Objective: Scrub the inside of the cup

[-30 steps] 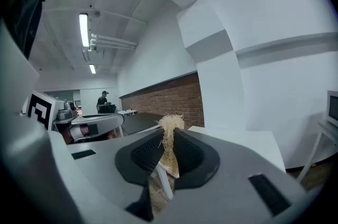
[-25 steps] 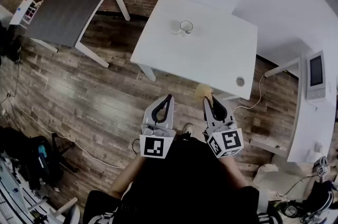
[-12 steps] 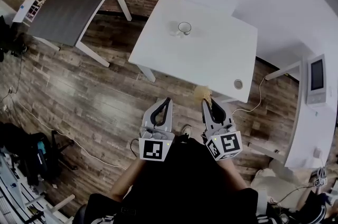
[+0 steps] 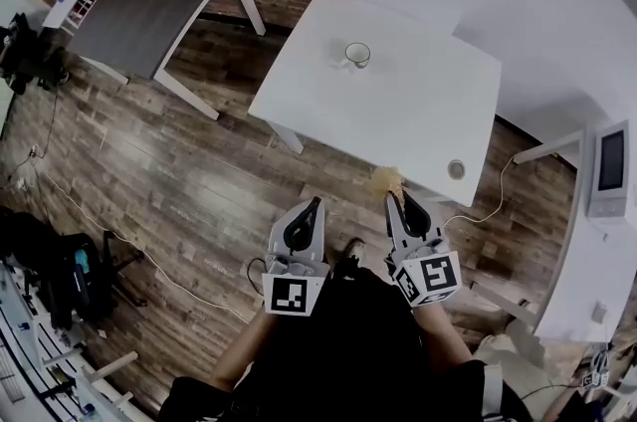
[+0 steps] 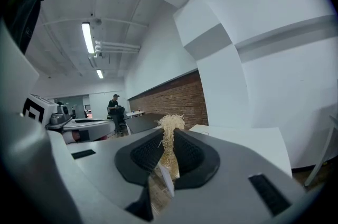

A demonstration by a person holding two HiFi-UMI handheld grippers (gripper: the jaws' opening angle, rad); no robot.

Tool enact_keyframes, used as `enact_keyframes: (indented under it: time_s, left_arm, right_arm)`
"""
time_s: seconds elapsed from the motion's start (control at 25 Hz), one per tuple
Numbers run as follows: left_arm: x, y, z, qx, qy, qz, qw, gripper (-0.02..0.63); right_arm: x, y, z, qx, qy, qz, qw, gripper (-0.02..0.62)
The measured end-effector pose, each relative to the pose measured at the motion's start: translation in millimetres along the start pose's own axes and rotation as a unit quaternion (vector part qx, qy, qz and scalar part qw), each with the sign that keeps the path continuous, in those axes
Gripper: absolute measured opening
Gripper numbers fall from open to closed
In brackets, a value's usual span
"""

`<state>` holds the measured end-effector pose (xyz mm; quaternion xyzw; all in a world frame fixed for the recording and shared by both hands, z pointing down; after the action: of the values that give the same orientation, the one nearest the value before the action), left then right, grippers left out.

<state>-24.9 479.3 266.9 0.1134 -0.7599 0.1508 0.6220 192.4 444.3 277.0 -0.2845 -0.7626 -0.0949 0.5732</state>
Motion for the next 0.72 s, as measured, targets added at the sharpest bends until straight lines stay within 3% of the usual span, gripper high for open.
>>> enact_keyframes:
  time_s: [0.16,0.32,0.72]
  left_arm:
    - [8.2,-20.0,9.3,0.015,-0.01,0.009,0.9998,0.002]
    - [13.9,-55.4,31.6,0.028,0.005,-0.001,0.9996,0.002]
    - [30.3,-148.8,125.3,0.092,-0.026,-0.002,0.9954,0.002]
  right_arm:
    - [-1.7,-17.4,-2.6,0.002,0.001,0.003,1.0,0.049]
    - [-9.4,-48.8,-7.9,0.012,0.004,0.004,1.0,0.049]
    - [-29.1,-162.1,-12.1,0.058,-0.004,0.007,0.998,0.049]
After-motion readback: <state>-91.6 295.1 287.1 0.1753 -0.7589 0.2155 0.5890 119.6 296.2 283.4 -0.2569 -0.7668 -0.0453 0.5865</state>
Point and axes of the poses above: the fingertips, and each gripper's own axes: y backward along the fingers, z to its left, x out of its underside, the point moved 10 cm from there along y, backward along the fingers, and after that the axes turned 9 degrees about -y, right-handed, at the moved point
